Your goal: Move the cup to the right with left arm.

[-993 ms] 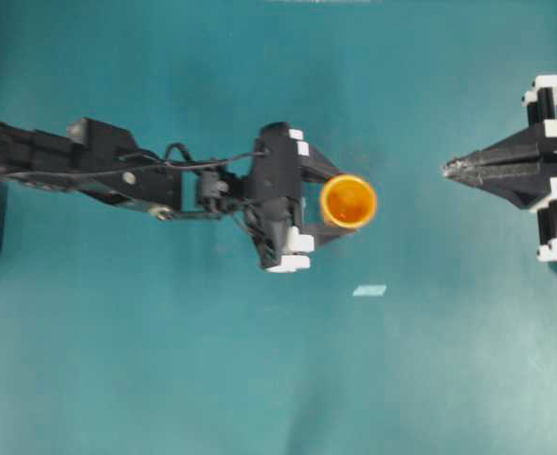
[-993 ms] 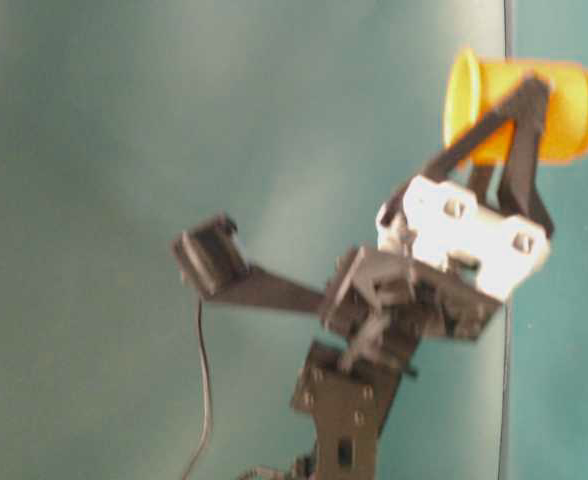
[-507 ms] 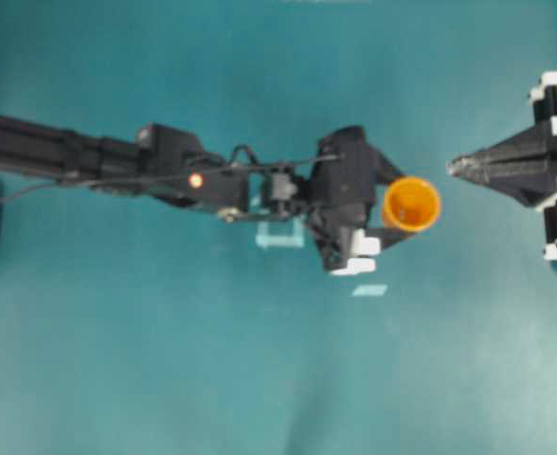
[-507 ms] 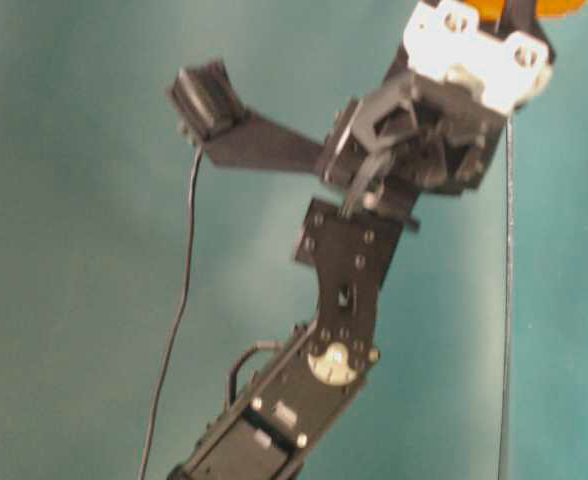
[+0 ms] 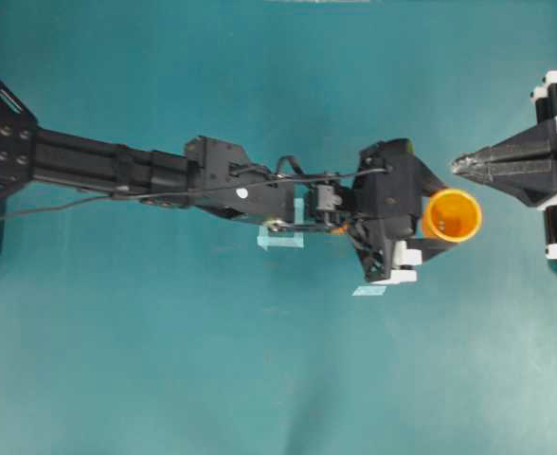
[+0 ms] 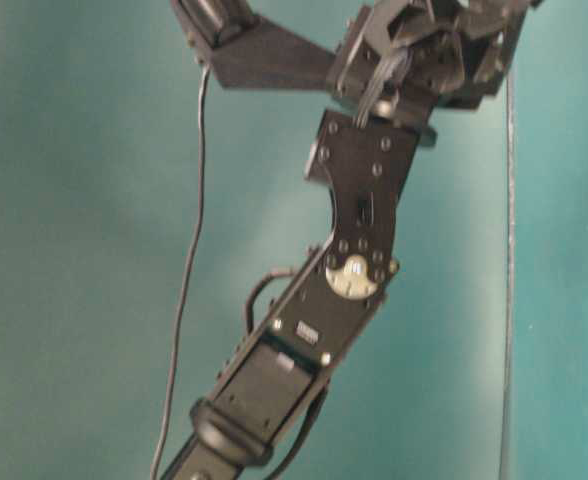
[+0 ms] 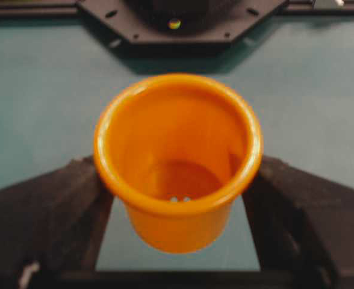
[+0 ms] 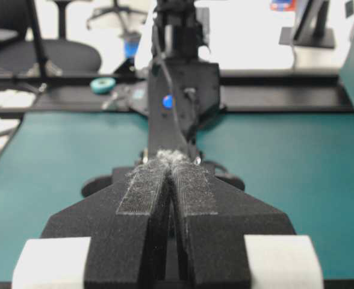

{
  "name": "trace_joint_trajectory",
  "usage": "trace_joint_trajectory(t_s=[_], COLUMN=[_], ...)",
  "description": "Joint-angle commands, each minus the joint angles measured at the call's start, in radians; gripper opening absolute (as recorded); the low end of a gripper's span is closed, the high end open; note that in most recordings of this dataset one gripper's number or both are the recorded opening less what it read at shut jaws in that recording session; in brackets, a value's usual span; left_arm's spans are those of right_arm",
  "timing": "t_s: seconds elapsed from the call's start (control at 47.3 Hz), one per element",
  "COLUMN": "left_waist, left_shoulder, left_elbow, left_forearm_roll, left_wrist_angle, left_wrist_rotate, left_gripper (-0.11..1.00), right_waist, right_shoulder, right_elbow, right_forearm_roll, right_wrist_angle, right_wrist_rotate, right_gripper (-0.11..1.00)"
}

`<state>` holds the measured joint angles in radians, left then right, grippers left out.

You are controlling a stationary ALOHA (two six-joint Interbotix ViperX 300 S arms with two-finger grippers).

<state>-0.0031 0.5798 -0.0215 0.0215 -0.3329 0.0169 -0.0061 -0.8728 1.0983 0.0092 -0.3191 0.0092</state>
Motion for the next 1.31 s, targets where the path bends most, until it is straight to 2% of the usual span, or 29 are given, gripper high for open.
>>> trace_joint_trajectory(t_s=[0.0,0.338,0.74,1.289], left_waist=[-0.002,-0.003,-0.003,-0.005], left_shoulder=[-0.006,0.074,0.121,0.137], left_elbow=[-0.061,-0.190,-0.275,-0.291], left_forearm_roll=[0.003,0.003,0.003,0.003], left_wrist_angle=[0.005,0.061,0.080,0.106], left_wrist_rotate=[-0.002,-0.002,-0.002,-0.002], left_gripper=[0.65,0.65,0.65,0.65], right_waist=[-0.002,-0.002,-0.002,-0.002], right_shoulder=[-0.005,-0.015,-0.017,-0.018], right_elbow=[-0.032,-0.035,-0.034,-0.035], right_forearm_roll=[-0.002,-0.002,-0.005,-0.005], right_wrist_angle=[-0.005,-0.003,-0.002,-0.002], right_wrist_rotate=[0.002,0.000,-0.002,-0.002], right_gripper=[-0.01,-0.01,-0.01,-0.01])
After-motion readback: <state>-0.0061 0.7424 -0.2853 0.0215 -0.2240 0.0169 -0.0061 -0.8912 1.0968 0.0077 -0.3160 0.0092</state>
